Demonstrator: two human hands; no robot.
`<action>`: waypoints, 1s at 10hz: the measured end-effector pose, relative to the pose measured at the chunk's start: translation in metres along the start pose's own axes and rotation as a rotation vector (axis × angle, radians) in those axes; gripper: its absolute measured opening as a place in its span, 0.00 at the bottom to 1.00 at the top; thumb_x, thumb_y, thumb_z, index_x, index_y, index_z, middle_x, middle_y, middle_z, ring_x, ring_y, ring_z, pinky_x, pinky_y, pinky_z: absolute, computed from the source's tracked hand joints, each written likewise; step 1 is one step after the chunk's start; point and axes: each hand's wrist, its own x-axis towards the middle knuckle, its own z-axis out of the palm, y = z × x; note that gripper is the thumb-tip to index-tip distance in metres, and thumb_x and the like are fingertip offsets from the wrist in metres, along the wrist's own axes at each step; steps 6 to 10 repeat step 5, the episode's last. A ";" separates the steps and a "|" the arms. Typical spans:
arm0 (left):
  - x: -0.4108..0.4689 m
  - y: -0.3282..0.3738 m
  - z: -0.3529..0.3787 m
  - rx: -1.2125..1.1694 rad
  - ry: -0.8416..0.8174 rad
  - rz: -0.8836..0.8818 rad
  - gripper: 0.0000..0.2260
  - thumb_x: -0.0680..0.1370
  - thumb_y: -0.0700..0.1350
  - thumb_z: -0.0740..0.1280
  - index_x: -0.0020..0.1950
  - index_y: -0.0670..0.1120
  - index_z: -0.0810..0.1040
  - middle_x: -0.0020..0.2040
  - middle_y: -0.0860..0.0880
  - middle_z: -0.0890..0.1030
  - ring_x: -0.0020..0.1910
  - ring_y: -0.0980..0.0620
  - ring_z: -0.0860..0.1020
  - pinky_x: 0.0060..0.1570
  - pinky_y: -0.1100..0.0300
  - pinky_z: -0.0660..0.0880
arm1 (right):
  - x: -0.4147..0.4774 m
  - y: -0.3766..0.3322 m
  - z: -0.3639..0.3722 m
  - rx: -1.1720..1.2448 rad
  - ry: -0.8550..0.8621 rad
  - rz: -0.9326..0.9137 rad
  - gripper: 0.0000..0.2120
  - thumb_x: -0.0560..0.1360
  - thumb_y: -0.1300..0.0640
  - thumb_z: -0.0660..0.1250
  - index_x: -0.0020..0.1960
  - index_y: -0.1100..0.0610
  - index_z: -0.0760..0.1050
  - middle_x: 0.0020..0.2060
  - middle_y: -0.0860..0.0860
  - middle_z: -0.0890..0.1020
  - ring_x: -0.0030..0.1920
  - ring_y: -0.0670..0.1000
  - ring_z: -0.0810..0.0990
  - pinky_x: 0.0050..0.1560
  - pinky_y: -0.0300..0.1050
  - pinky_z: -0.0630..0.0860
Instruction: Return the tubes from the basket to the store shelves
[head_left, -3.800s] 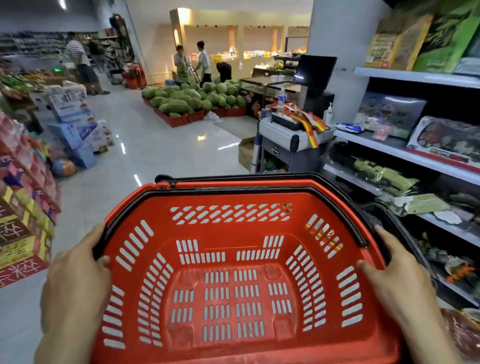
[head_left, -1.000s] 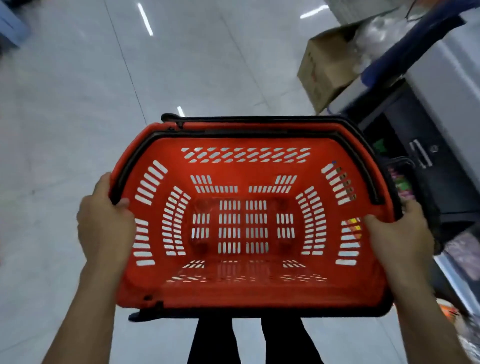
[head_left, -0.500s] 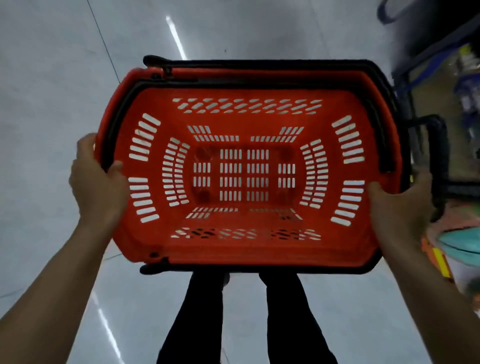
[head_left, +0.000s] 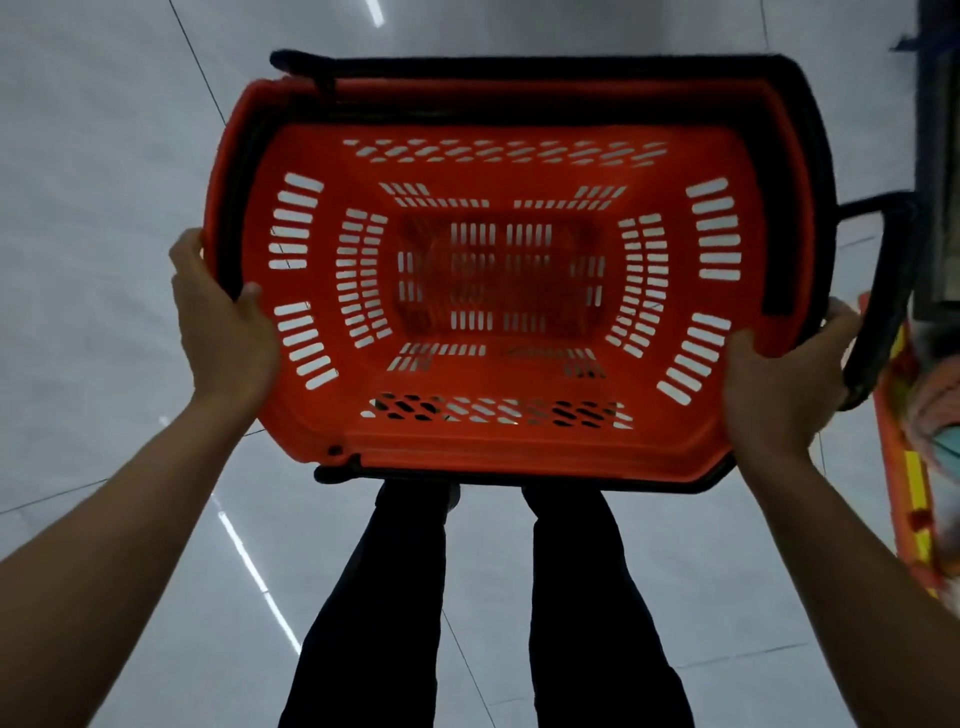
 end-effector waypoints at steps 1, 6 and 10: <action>-0.003 0.014 -0.010 0.110 -0.052 -0.001 0.23 0.82 0.51 0.61 0.76 0.52 0.59 0.69 0.44 0.73 0.64 0.43 0.77 0.60 0.42 0.76 | -0.005 -0.012 -0.013 -0.027 -0.077 0.009 0.29 0.73 0.45 0.66 0.70 0.49 0.61 0.66 0.51 0.74 0.63 0.56 0.77 0.64 0.60 0.73; -0.039 0.185 -0.218 0.523 -0.199 0.272 0.17 0.84 0.52 0.52 0.39 0.48 0.70 0.36 0.47 0.77 0.34 0.45 0.75 0.36 0.55 0.72 | -0.083 -0.232 -0.179 -0.356 -0.443 -0.525 0.18 0.81 0.50 0.54 0.35 0.56 0.70 0.32 0.53 0.78 0.38 0.58 0.77 0.35 0.48 0.64; -0.039 0.185 -0.218 0.523 -0.199 0.272 0.17 0.84 0.52 0.52 0.39 0.48 0.70 0.36 0.47 0.77 0.34 0.45 0.75 0.36 0.55 0.72 | -0.083 -0.232 -0.179 -0.356 -0.443 -0.525 0.18 0.81 0.50 0.54 0.35 0.56 0.70 0.32 0.53 0.78 0.38 0.58 0.77 0.35 0.48 0.64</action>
